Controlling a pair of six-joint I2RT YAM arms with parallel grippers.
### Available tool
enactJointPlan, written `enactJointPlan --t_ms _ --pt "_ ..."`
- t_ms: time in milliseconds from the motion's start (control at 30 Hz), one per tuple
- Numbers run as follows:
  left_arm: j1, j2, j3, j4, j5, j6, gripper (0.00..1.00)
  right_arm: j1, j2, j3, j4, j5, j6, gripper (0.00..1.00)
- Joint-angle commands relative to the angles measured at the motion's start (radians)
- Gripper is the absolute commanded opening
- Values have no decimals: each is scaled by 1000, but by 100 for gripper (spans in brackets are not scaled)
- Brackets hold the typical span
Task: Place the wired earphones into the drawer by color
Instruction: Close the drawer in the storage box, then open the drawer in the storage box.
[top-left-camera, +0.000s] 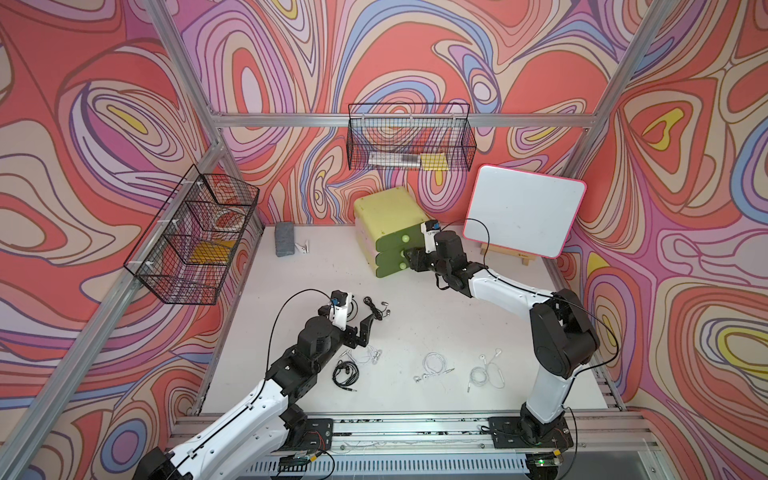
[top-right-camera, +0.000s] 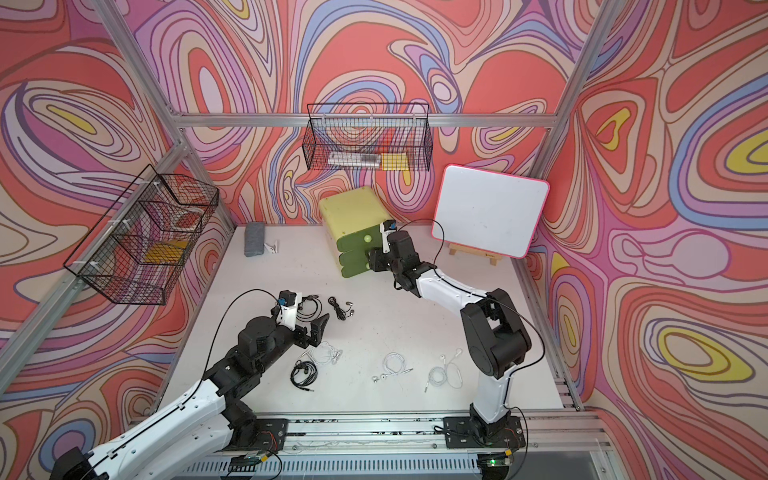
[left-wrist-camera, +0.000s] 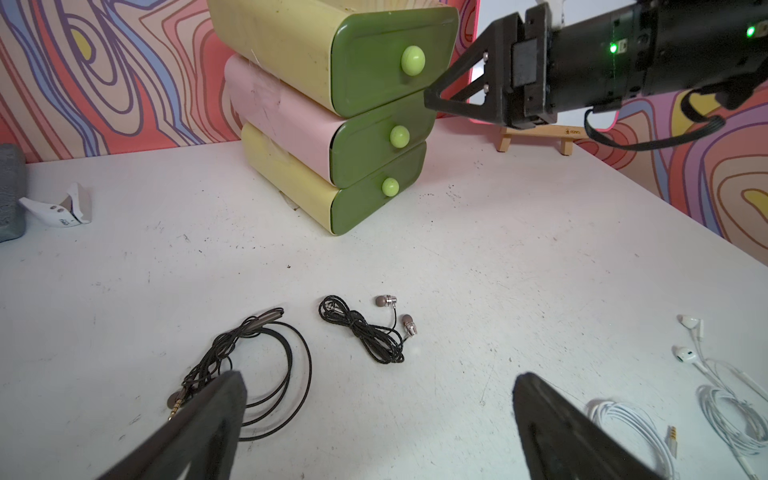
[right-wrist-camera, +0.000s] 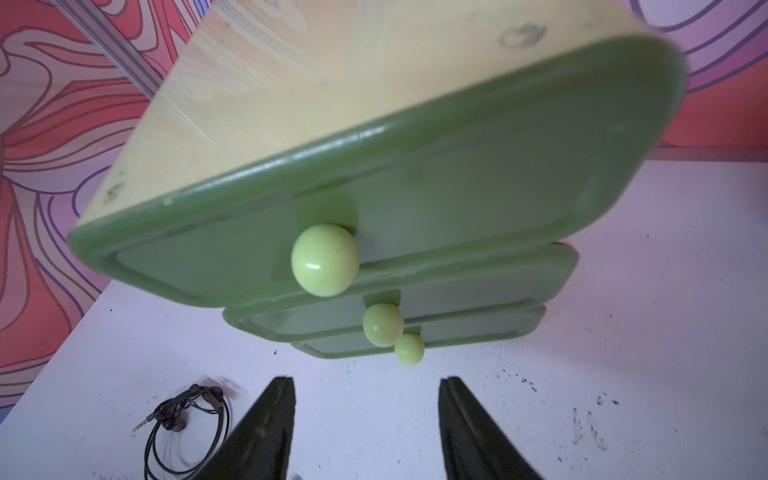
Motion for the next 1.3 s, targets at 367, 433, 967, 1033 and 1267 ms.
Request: enactJointPlan --t_ms 367,433,967,1033,1267 --pt "3 -92 -71 72 -39 16 99 -5 96 -58 226 -21 150 58" --pt "3 -85 -68 67 -42 13 99 -5 115 -47 239 -21 158 57" --pt "3 -79 -62 53 -62 13 99 -5 199 13 288 -20 173 49" --pt "3 -79 -62 53 -62 14 99 -5 206 21 287 -16 173 49" --pt "3 -80 -62 51 -65 16 99 -5 226 38 296 -11 171 44"
